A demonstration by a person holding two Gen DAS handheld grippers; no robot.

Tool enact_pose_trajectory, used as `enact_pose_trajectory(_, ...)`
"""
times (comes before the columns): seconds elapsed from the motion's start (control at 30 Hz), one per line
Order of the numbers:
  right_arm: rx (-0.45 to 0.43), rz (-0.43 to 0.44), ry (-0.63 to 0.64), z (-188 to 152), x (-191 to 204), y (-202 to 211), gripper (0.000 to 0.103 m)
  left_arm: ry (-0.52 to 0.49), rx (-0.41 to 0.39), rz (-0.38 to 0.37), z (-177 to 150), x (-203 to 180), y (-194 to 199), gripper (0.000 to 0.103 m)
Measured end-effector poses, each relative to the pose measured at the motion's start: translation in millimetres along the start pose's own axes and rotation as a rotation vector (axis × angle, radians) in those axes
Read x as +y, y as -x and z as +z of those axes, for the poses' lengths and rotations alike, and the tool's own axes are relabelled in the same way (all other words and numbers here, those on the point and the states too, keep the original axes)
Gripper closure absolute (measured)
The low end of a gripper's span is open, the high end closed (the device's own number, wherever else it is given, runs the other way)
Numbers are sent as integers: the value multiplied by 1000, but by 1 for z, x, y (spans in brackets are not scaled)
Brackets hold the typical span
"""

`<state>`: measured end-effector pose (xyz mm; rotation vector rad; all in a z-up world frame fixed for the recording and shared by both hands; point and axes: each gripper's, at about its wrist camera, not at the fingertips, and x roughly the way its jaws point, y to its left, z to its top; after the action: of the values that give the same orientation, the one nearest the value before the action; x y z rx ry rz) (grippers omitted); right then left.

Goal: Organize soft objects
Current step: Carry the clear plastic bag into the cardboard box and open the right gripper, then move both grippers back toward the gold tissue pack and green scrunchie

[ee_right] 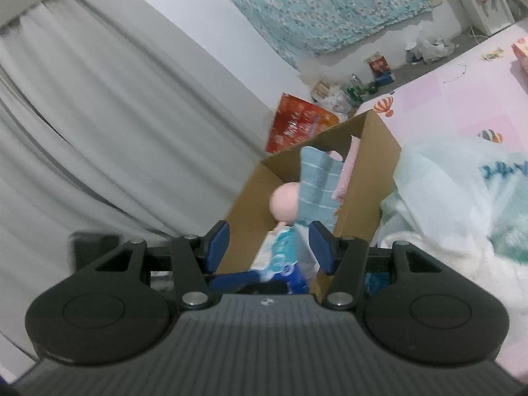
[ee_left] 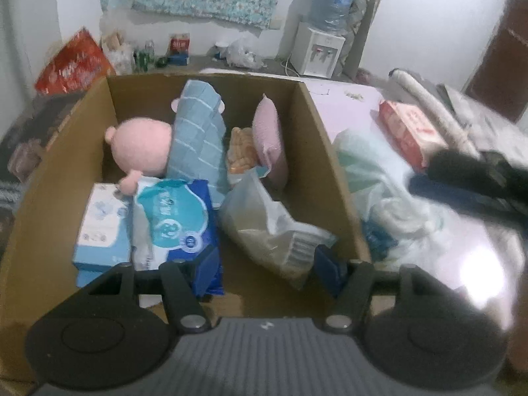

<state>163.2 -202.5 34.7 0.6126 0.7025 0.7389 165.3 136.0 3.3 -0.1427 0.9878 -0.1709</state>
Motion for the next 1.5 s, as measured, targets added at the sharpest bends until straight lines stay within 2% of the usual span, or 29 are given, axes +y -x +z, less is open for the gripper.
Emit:
enact_pose_trajectory(0.13,-25,11,-7,-20,3,42,49,128,81,-57,20,0,-22,34)
enact_pose_trajectory(0.27,-66,-15,-28,-42,-3,88,48,182,134,-15,34,-6,-50,37)
enact_pose_trajectory(0.33,-96,-38,-49,-54,-11,113,46,223,163,13,38,-6,-62,44)
enact_pose_trajectory(0.43,-128,-73,-99,-70,-29,144,45,225,159,30,39,-7,-68,55)
enact_pose_trajectory(0.47,-137,-86,-115,-75,-35,152,45,222,154,26,39,-6,-69,61)
enact_pose_trajectory(0.5,-148,-101,-134,-80,-42,160,45,220,152,21,38,-7,-69,71)
enact_pose_trajectory(0.57,-157,-121,-164,-88,-52,174,45,193,154,32,40,-12,-68,74)
enact_pose_trajectory(0.67,-166,-142,-198,-98,-64,182,45,97,149,92,41,-23,-62,82)
enact_pose_trajectory(0.7,-173,-147,-204,-103,-66,185,45,80,149,113,41,-25,-59,88)
enact_pose_trajectory(0.77,-188,-153,-206,-109,-70,191,45,70,137,110,40,-25,-50,82)
enact_pose_trajectory(0.87,-229,-184,-220,-118,-74,208,44,82,82,100,36,-23,-26,64)
enact_pose_trajectory(0.93,-258,-214,-227,-121,-77,220,39,60,27,90,30,-28,-3,47)
enact_pose_trajectory(0.97,-274,-236,-230,-123,-79,227,39,46,2,90,26,-33,8,44)
enact_pose_trajectory(1.07,-315,-296,-226,-130,-85,247,35,-31,-91,61,5,-53,50,33)
enact_pose_trajectory(1.13,-343,-338,-228,-134,-90,259,33,-93,-148,21,-14,-72,78,20)
enact_pose_trajectory(1.23,-369,-365,-254,-137,-102,268,31,-209,-214,-61,-50,-105,112,9)
enact_pose_trajectory(1.3,-372,-378,-269,-139,-108,270,30,-270,-223,-123,-74,-126,122,7)
enact_pose_trajectory(1.4,-348,-398,-255,-142,-110,264,25,-332,-178,-212,-108,-157,120,7)
enact_pose_trajectory(1.5,-309,-417,-217,-145,-108,256,23,-390,-167,-240,-135,-184,108,7)
